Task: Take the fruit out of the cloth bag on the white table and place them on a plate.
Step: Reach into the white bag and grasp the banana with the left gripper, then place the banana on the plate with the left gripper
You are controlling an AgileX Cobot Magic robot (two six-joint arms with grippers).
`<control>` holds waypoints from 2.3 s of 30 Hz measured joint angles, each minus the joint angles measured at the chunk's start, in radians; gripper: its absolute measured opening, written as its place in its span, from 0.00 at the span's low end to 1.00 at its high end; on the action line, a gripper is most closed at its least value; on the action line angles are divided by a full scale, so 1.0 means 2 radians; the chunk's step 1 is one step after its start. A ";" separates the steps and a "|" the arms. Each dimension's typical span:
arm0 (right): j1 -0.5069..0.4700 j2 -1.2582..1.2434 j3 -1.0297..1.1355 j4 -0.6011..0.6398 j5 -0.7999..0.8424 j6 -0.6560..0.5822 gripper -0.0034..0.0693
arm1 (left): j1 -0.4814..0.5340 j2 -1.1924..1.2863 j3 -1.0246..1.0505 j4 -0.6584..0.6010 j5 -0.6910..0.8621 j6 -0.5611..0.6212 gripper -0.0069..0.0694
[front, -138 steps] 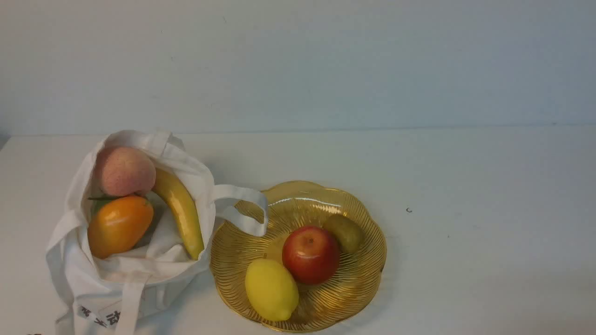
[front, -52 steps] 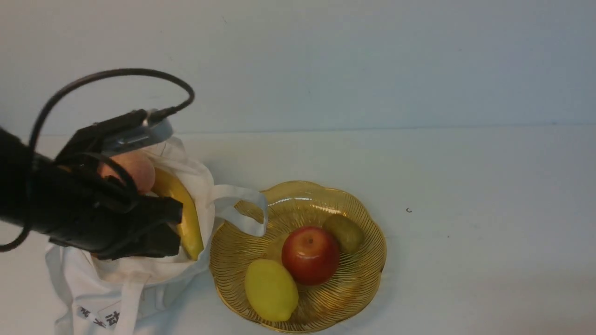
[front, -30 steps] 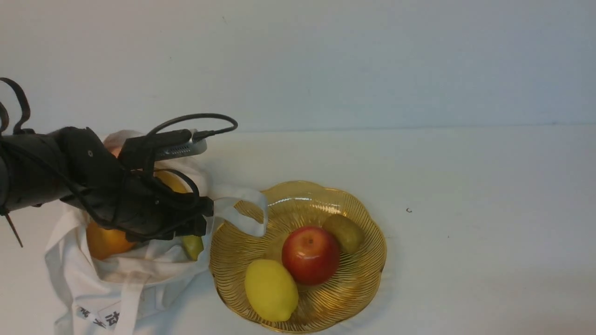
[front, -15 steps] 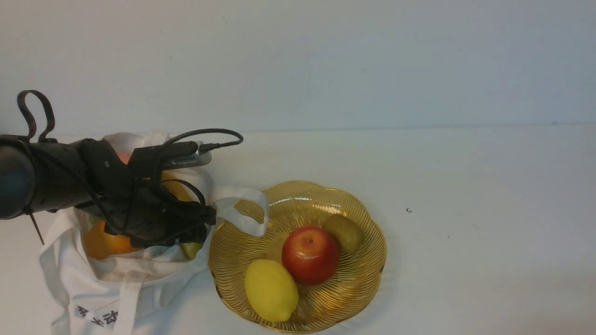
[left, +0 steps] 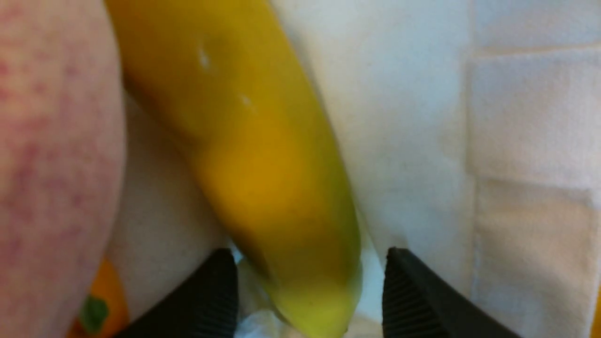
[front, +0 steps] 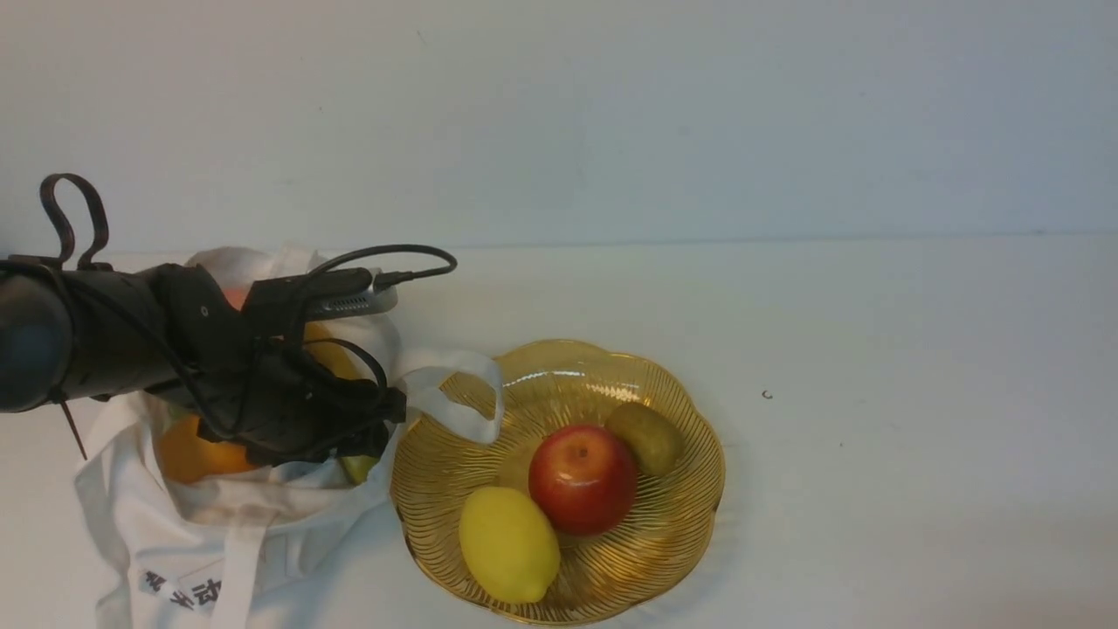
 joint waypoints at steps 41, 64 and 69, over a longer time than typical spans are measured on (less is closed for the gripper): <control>0.000 0.000 0.000 0.000 0.000 0.000 0.03 | 0.000 -0.128 -0.098 0.058 0.315 0.006 0.46; 0.000 0.000 0.000 0.000 0.000 0.000 0.03 | -0.199 -0.065 -0.183 0.127 0.380 0.085 0.46; 0.000 0.000 0.000 0.000 0.000 0.000 0.03 | -0.227 0.007 -0.214 0.236 0.361 0.029 0.46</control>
